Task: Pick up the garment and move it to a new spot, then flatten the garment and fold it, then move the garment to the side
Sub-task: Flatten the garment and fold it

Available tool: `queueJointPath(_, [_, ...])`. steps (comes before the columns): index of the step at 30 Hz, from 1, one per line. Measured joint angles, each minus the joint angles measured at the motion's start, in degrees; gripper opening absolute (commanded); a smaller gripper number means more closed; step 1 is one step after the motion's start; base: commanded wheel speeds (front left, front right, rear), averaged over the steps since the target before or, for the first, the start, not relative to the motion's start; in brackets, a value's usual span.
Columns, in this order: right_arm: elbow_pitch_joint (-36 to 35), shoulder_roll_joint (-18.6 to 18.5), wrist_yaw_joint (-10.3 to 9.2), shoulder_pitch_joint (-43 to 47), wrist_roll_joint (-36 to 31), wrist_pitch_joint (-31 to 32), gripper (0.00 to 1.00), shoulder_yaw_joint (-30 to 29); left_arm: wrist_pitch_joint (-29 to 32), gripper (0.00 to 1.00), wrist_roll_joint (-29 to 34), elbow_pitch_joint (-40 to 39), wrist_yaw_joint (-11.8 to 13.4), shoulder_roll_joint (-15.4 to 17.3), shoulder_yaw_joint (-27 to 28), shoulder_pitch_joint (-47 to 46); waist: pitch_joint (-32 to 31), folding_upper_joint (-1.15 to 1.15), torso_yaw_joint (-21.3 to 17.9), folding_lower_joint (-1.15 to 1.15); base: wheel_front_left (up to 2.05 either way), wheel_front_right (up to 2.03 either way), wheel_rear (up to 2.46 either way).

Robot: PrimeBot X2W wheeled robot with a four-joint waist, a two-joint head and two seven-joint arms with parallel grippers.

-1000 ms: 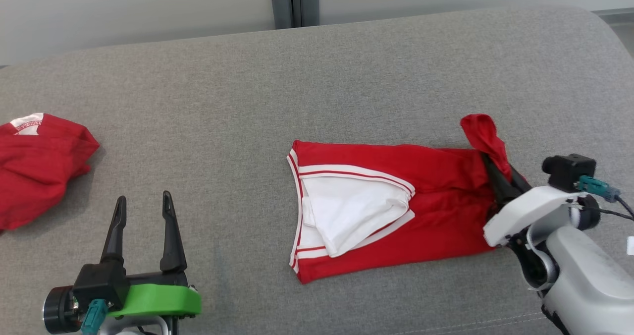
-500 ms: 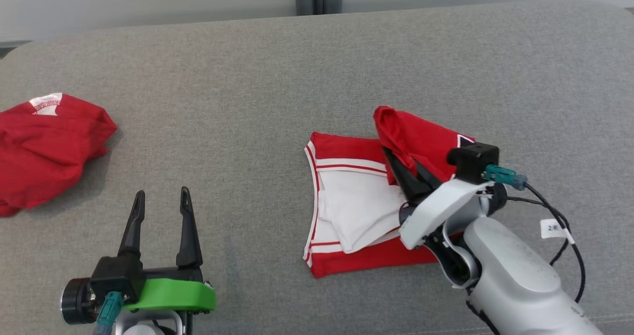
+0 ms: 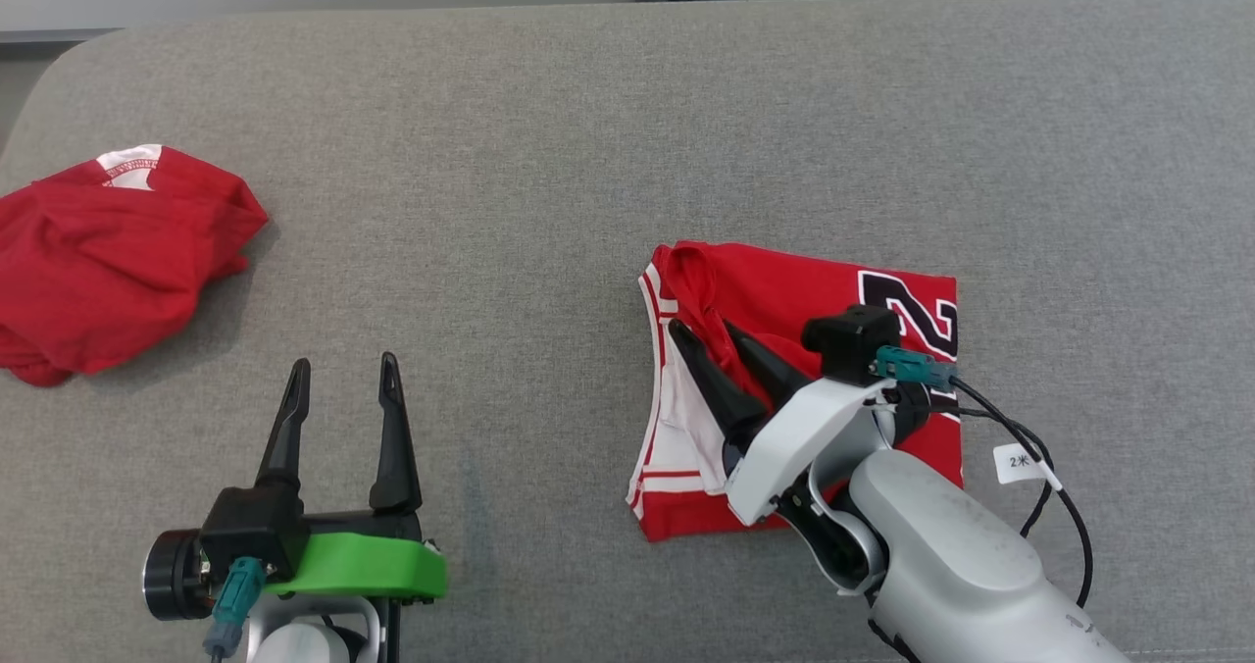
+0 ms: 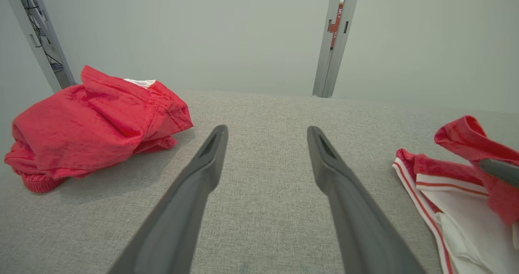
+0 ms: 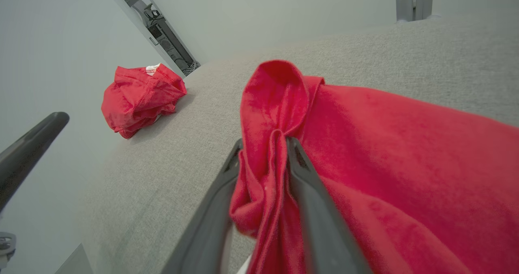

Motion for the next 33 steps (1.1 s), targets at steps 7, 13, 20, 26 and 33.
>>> queueJointPath(7, [-2.1,-4.7,0.0,-1.0,-0.8,-3.0,1.0,-2.1,0.0,1.0,-0.1,0.4,0.2,0.0,0.4,0.1,-1.1,0.0,-1.2,0.0,0.0,0.0,0.0])
queueJointPath(13, [-6.2,-11.4,0.0,0.2,-2.3,-4.2,1.0,-8.4,0.0,1.0,-0.1,0.5,-0.2,0.0,0.9,0.4,-2.6,0.0,-2.9,0.0,0.0,0.0,0.0])
queueJointPath(20, [-13.1,-15.7,0.0,7.4,-6.0,-4.5,1.0,-17.8,0.0,1.0,0.3,0.6,-0.9,0.0,1.0,0.9,-3.9,0.0,-4.9,0.0,0.0,0.0,0.0])
queueJointPath(26, [-19.4,-15.5,0.0,15.9,-8.3,-4.5,1.0,-23.4,0.0,1.0,0.7,0.8,-1.1,0.0,1.0,1.1,-4.4,0.0,-6.3,0.0,0.0,0.0,0.0])
queueJointPath(33, [-25.0,-12.7,0.0,22.4,-11.9,-4.5,1.0,-26.9,0.0,1.0,1.1,1.3,-1.6,0.0,1.0,1.1,-4.7,0.0,-7.0,0.0,0.0,0.0,0.0])
